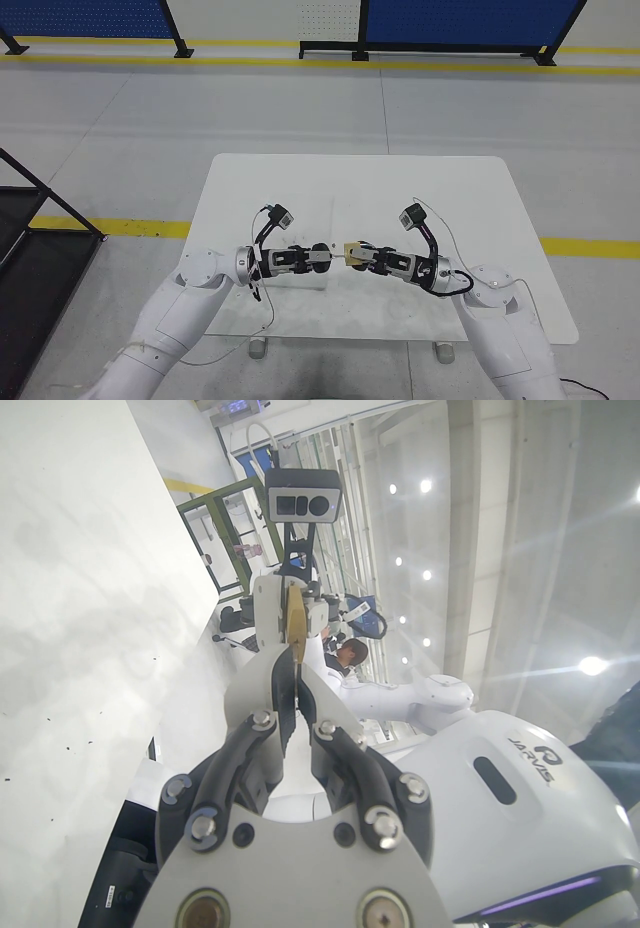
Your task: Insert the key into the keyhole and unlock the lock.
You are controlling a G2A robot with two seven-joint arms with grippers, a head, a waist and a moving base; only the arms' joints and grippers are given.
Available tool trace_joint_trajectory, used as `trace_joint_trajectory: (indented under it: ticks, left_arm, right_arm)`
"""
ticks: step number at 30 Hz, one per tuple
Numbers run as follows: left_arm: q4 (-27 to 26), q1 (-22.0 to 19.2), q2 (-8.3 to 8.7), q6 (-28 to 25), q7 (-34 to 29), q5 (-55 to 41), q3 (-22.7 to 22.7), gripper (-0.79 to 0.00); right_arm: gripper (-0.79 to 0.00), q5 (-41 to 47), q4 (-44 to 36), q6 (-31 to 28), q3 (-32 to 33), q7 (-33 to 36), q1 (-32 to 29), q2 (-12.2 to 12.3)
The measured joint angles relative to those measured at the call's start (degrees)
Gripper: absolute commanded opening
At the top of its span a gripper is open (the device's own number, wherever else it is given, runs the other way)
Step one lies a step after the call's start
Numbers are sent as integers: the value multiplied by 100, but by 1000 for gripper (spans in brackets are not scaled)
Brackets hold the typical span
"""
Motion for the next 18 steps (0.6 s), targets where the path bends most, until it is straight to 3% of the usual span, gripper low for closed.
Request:
trace_joint_trajectory:
  ticks: [18]
  left_arm:
    - [-32,31,-8,-72,130,13,40,-785]
  right_arm:
    - [-785,0,0,0,0,0,0,0]
